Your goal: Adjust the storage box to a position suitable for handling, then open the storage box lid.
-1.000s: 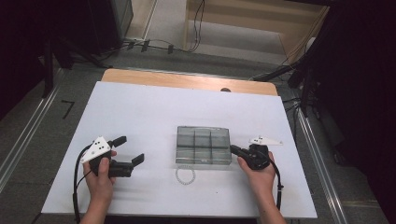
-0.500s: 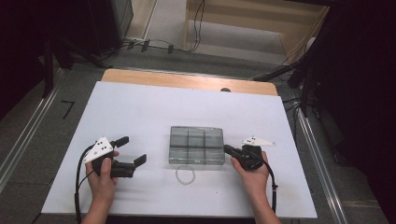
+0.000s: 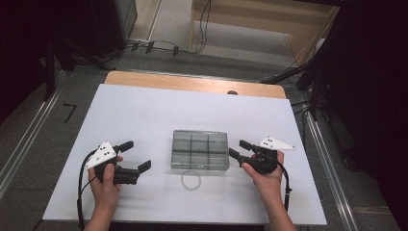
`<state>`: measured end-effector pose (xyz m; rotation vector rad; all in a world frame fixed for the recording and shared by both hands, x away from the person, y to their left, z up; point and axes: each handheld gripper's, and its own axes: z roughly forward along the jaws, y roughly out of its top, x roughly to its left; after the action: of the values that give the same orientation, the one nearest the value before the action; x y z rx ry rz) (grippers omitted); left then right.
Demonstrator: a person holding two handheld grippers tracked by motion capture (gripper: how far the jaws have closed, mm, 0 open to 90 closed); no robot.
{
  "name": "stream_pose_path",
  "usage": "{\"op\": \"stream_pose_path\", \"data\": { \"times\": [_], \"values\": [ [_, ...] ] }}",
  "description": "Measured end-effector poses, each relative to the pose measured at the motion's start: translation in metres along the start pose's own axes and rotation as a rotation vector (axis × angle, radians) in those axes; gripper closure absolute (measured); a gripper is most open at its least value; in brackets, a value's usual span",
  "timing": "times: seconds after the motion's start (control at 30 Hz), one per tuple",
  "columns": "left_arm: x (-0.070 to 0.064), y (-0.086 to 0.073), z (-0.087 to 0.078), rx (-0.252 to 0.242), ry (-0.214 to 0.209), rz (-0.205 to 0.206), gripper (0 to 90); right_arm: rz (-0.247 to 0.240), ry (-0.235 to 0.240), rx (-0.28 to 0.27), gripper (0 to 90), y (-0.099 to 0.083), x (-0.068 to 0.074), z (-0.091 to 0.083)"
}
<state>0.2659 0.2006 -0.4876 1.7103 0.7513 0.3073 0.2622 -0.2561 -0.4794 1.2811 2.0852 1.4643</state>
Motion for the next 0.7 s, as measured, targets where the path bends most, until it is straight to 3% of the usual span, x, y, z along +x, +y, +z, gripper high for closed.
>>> {"op": "stream_pose_path", "data": {
  "times": [0.07,0.17,0.33,0.43,0.53,0.57,0.6,0.67,0.7],
  "values": [
    [-0.001,0.000,0.001,0.003,-0.002,0.000,0.0,-0.010,0.032,-0.026,1.2,0.005,0.005,-0.004],
    [-0.002,0.000,0.001,0.000,-0.007,-0.001,0.0,-0.004,0.055,-0.048,0.0,0.007,0.010,-0.006],
    [-0.004,0.001,0.002,0.003,-0.013,0.004,0.0,-0.054,0.070,-0.058,0.4,0.010,0.026,-0.007],
    [-0.005,0.001,0.002,0.007,-0.019,0.004,0.0,-0.084,0.068,-0.060,7.4,0.012,0.037,-0.006],
    [-0.006,0.001,0.003,0.008,-0.024,0.010,0.0,-0.105,0.068,-0.047,20.4,0.013,0.048,-0.003],
    [-0.006,0.001,0.004,0.008,-0.025,0.009,0.0,-0.108,0.075,-0.044,26.5,0.013,0.051,-0.001],
    [-0.006,0.001,0.004,0.008,-0.026,0.007,0.0,-0.114,0.086,-0.037,39.4,0.013,0.056,0.001],
    [-0.006,0.001,0.004,0.007,-0.027,0.006,0.0,-0.115,0.090,-0.028,44.3,0.012,0.058,0.003],
    [-0.006,0.001,0.005,0.008,-0.028,0.006,0.0,-0.121,0.114,-0.004,55.7,0.010,0.061,0.007]
  ]
}}
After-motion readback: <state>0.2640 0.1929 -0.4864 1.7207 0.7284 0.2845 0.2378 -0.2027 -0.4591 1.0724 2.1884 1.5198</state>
